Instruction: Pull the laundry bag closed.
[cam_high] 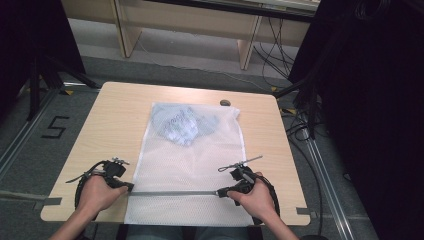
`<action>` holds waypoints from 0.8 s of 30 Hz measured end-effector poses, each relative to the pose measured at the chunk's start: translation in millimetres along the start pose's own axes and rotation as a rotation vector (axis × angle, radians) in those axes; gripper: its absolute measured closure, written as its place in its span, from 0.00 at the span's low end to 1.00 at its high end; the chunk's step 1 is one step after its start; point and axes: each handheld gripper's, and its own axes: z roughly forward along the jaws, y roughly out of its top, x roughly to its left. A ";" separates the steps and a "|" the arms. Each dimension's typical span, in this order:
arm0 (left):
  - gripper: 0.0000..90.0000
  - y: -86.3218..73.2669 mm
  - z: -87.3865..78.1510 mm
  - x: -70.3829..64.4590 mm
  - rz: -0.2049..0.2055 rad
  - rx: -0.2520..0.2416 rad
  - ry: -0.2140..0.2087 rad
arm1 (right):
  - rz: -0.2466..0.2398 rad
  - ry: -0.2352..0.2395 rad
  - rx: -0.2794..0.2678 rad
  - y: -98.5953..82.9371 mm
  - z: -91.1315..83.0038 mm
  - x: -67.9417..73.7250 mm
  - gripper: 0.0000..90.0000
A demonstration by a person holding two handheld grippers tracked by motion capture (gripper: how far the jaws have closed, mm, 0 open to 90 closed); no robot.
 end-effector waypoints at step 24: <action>1.00 -0.2 0.1 0.3 -0.004 -0.003 -0.005 | 0.030 -0.006 -0.004 -4.1 -7.4 -8.1 0.97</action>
